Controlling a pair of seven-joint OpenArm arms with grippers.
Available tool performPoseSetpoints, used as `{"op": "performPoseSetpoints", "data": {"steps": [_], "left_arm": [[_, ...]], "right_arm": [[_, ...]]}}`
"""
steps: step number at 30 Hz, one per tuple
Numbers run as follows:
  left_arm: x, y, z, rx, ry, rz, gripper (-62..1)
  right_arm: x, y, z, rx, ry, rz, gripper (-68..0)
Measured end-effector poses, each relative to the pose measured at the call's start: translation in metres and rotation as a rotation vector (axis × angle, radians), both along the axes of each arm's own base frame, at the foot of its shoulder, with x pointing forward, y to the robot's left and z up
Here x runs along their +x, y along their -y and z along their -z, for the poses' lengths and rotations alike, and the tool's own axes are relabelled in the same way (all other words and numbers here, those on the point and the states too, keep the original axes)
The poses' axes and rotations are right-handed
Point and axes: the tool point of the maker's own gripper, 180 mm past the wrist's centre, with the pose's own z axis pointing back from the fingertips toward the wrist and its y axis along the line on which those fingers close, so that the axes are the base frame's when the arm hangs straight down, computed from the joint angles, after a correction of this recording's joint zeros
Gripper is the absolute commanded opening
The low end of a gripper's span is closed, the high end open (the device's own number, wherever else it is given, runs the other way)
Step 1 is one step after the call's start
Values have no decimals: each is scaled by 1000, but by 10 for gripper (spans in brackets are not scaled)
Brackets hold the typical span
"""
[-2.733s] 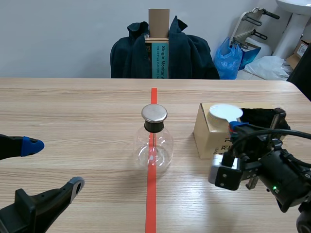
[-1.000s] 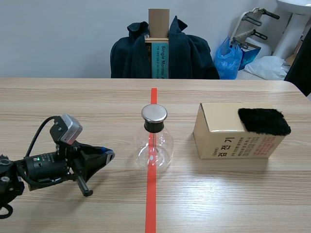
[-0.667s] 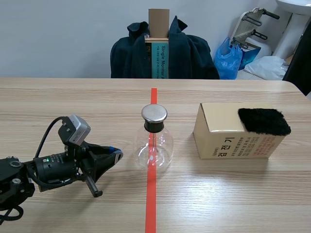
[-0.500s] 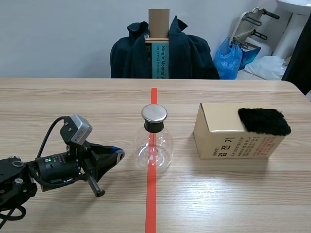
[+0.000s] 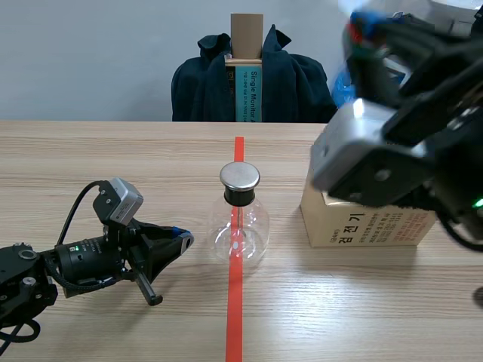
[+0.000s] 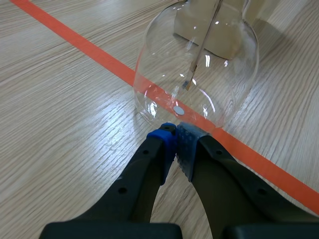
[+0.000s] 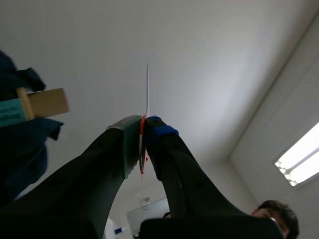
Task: Do the electroscope experiment.
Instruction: 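Bring the plate to the electroscope and point at the metal foil, then move the plate toward and away from the electroscope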
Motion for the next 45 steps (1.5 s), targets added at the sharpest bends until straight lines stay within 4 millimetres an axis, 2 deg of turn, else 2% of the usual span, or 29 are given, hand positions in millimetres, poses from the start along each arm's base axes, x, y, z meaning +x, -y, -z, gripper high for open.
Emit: {"op": "performPoseSetpoints", "data": {"steps": [4, 15, 26, 31, 37, 45], "left_arm": [[0, 0, 0, -2, 2, 0, -579], [0, 0, 0, -2, 2, 0, -579], [0, 0, -1, -4, 3, -1, -579], [0, 0, -1, -4, 3, -1, -579], [0, 0, -1, -4, 3, -1, -579], [0, 0, -1, -4, 3, -1, -579]], "right_arm": [[-1, -8, 32, -28, -28, 11, -667], [-7, -14, 92, -99, -93, 50, -667], [-7, -9, 136, -139, -203, 63, -667], [4, -4, 139, -142, -204, 90, -667], [12, -6, 132, -145, -175, 75, -667], [0, -24, 132, -167, -165, -46, -667]]}}
